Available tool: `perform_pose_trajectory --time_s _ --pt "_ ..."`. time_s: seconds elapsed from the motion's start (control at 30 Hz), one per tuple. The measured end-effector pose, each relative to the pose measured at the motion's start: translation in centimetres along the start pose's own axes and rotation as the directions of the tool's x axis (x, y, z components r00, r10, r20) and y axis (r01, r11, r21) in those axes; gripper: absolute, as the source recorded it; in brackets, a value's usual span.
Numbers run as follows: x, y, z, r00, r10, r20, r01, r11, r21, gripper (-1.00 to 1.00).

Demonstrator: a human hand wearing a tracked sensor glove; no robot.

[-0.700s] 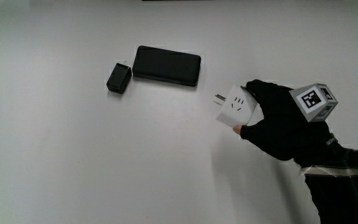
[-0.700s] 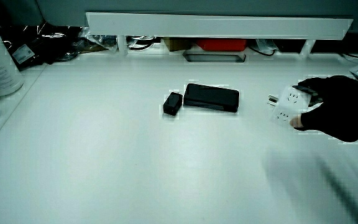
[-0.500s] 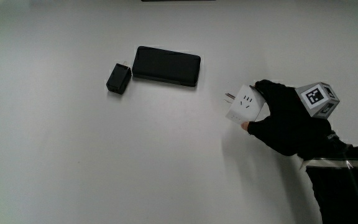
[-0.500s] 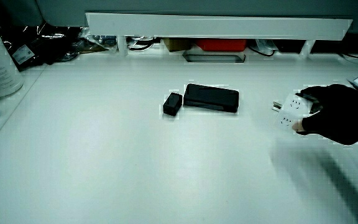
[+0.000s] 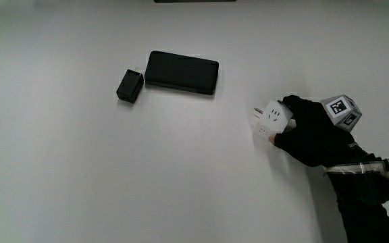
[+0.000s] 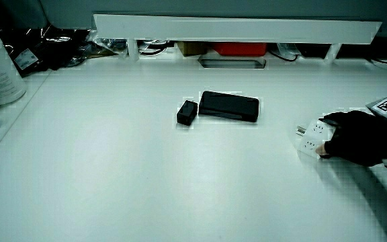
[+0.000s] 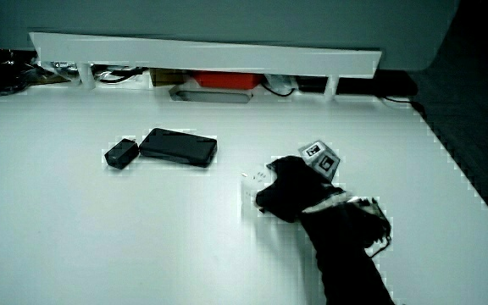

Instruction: Place socket

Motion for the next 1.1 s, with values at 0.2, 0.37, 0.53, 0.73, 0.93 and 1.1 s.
perform_pose_trajectory --time_s 0.2,0.37,0.53,0.73,0.93,1.1 --pt "-0.3 0.0 0.1 1.0 -0.008 0.002 0.008 0.9996 -0.029 -0.14" --pt "0.2 0.2 0.1 1.0 -0.018 0.002 0.018 0.9995 -0.027 -0.31" --pt "0.3 0.4 0.0 1.0 -0.026 0.013 0.027 0.9984 -0.049 -0.48" --pt "-0.1 -0.1 0.3 0.996 -0.056 0.063 0.063 0.9918 -0.111 -0.69" --pt "-2.5 -2.6 1.6 0.972 -0.053 0.23 0.072 0.9946 -0.075 -0.9" --pt "-6.8 -6.3 1.9 0.923 -0.017 0.385 0.034 0.9988 -0.037 -1.0"
